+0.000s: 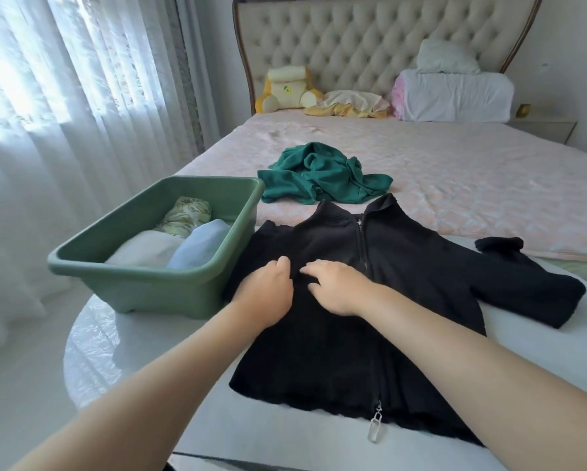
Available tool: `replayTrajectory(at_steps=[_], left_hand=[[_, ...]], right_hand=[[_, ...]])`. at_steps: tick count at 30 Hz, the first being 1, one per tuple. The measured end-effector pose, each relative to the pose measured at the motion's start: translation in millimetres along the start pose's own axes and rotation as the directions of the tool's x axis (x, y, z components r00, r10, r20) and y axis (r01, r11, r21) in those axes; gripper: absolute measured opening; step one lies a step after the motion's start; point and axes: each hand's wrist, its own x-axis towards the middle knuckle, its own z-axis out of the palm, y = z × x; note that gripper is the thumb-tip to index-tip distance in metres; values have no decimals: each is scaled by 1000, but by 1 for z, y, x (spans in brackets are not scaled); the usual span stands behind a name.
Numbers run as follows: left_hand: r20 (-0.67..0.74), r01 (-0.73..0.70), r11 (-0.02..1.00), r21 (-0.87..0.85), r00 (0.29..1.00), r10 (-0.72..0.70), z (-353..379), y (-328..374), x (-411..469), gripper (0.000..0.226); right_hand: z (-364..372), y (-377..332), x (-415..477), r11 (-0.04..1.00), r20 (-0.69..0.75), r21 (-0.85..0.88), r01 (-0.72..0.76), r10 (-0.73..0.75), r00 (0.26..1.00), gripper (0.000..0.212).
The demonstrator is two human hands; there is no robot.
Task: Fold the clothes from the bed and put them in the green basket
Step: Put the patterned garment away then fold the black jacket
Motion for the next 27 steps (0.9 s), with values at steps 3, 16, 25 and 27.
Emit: replayTrajectory(at_steps=[3, 16, 25, 27], left_hand=[[198, 149, 976, 159, 964, -180, -6, -1, -22, 42], [831, 411, 879, -241, 556, -32, -48, -24, -76, 18], [212, 37, 988, -148, 977, -5, -44, -12, -54, 13], [63, -115, 950, -289, 988, 139, -28, 2, -48, 16]], right_hand=[[10, -13, -11, 1000, 43, 7, 3, -4, 999, 53], [21, -42, -17, 994, 252, -95, -45, 68, 965, 76], [28, -29, -24, 998, 117, 55, 20, -26, 993, 75], [27, -18, -33, 1000, 2, 11, 28, -28, 1000, 61]])
